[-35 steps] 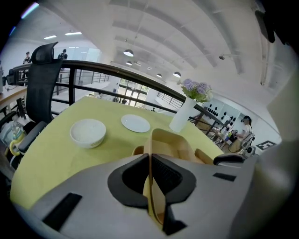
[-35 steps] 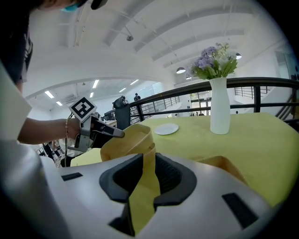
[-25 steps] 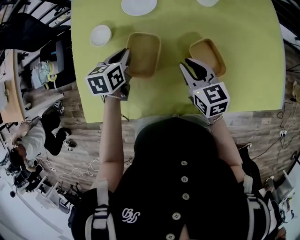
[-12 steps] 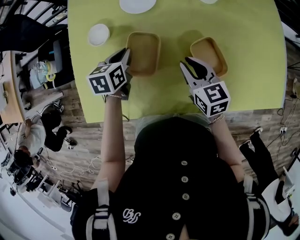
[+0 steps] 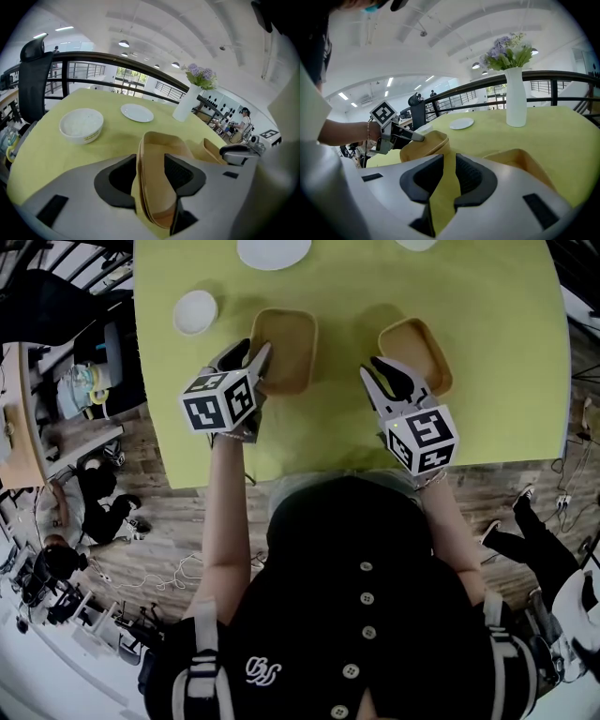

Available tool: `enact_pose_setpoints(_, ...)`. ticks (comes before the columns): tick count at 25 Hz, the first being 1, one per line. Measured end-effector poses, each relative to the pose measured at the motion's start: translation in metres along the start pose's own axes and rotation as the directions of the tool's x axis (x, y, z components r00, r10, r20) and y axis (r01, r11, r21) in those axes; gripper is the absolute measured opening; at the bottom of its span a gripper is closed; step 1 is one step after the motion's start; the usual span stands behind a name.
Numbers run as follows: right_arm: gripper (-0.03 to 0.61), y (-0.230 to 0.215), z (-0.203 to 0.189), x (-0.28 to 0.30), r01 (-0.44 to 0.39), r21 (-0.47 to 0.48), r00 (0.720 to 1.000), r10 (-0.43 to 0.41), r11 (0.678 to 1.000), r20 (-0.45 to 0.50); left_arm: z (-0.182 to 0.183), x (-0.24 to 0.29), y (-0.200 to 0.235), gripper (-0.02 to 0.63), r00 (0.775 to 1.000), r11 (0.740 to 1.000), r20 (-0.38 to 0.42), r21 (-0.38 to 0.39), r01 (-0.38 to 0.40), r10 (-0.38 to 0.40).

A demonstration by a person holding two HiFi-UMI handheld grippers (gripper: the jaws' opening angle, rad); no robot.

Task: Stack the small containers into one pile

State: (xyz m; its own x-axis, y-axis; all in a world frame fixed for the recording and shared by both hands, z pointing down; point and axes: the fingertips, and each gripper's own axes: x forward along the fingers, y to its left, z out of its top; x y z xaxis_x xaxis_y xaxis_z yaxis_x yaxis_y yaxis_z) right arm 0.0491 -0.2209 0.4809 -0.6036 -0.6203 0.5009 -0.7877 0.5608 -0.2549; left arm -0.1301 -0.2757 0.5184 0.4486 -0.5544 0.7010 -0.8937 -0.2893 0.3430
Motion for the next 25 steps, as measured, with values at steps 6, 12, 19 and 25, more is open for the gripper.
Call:
enact_pose_setpoints(6,0.076,-0.006,0.005,-0.002,0.023,-0.004,1.0,-0.023,1.0,0.011,0.005,-0.007,0.002,0.227,1.0,1.0,0.026,-0.003,-0.001,0.001)
enact_pose_setpoints(12,0.077,-0.029,0.011,-0.02,0.081,-0.019,0.996,-0.081,0.997,0.035,0.011,-0.023,-0.018,0.227,0.996,0.999,0.085,-0.019,0.03,-0.028)
enact_pose_setpoints(19,0.08,-0.06,0.022,-0.035,0.162,-0.061,0.986,-0.159,0.985,0.048,0.015,-0.036,-0.049,0.215,0.983,0.992,0.136,-0.009,0.123,-0.121)
enact_pose_setpoints(25,0.084,-0.102,0.022,-0.064,0.242,-0.05,0.97,-0.239,0.969,0.05,0.012,-0.038,-0.092,0.204,0.964,0.974,0.138,0.022,0.226,-0.226)
